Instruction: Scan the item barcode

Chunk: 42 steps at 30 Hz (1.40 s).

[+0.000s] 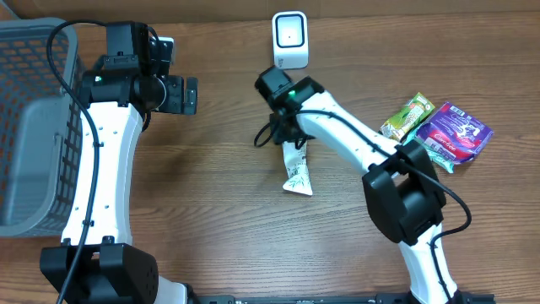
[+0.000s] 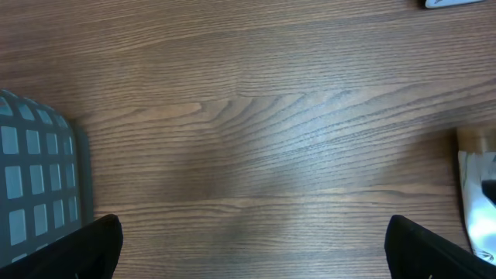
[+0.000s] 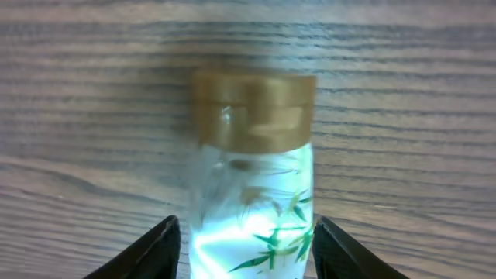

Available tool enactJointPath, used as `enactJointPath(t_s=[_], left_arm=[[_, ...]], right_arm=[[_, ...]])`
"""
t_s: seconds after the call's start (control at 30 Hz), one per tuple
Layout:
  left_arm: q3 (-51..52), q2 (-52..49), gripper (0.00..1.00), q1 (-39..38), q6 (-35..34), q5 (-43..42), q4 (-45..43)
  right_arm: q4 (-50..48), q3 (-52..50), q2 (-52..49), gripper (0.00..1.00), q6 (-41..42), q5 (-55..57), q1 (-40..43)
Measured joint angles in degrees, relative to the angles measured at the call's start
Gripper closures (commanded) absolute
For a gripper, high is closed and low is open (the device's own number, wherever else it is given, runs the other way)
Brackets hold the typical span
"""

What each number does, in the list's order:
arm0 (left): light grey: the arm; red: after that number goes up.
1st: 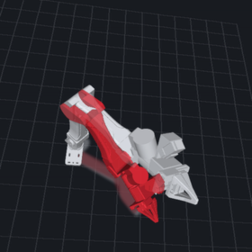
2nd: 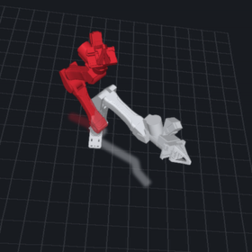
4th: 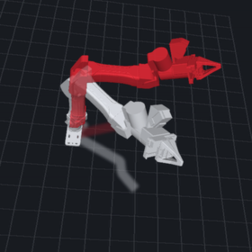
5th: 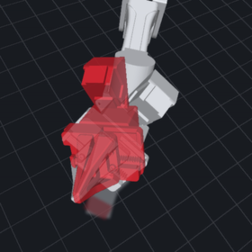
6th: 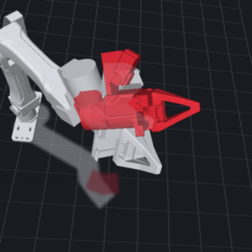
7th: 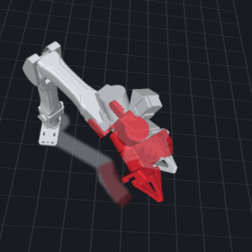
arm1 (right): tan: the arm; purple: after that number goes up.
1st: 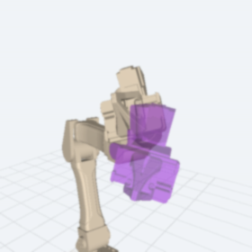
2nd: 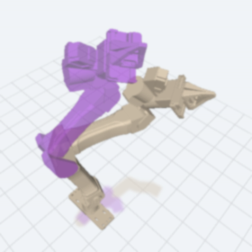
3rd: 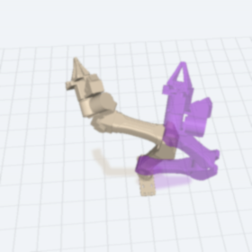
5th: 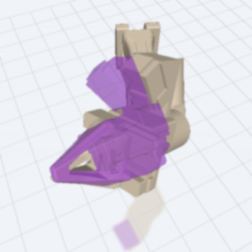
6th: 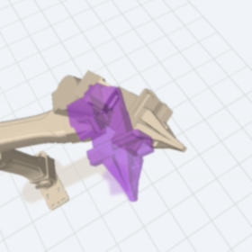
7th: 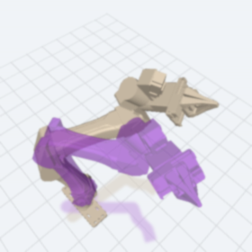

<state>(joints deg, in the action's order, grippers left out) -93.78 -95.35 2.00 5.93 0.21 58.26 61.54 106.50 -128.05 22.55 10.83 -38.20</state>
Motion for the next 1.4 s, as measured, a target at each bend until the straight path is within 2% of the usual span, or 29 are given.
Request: enactJointPath(t_s=[0.07, 0.23, 0.43, 0.77, 1.0, 1.1, 1.4], left_arm=[[0.0, 0.0, 0.00, 0.0, 0.0, 0.0, 0.0], [0.0, 0.0, 0.00, 0.0, 0.0, 0.0, 0.0], [0.0, 0.0, 0.00, 0.0, 0.0, 0.0, 0.0], [0.0, 0.0, 0.01, 0.0, 0.0, 0.0, 0.0], [0.0, 0.0, 0.00, 0.0, 0.0, 0.0, 0.0], [0.0, 0.0, 0.00, 0.0, 0.0, 0.0, 0.0], [0.0, 0.0, 0.00, 0.0, 0.0, 0.0, 0.0]], right_arm=[[0.1, 0.0, 0.0, 0.41, -0.3, 2.2, -1.4], [0.5, 0.0, 0.0, 0.28, 2.6, 10.1, -7.1], [0.9, 0.0, -1.7, 0.27, 6.9, 15.0, -9.1], [0.6, 0.1, -5.6, 0.60, 7.0, 18.9, -8.0], [-0.8, 0.2, -5.6, 0.74, 2.0, 19.8, -7.7], [-0.9, 0.4, -5.6, 0.96, -0.5, 20.5, -7.5], [1.2, 2.3, -5.5, 0.96, -4.5, 19.4, -7.2]])
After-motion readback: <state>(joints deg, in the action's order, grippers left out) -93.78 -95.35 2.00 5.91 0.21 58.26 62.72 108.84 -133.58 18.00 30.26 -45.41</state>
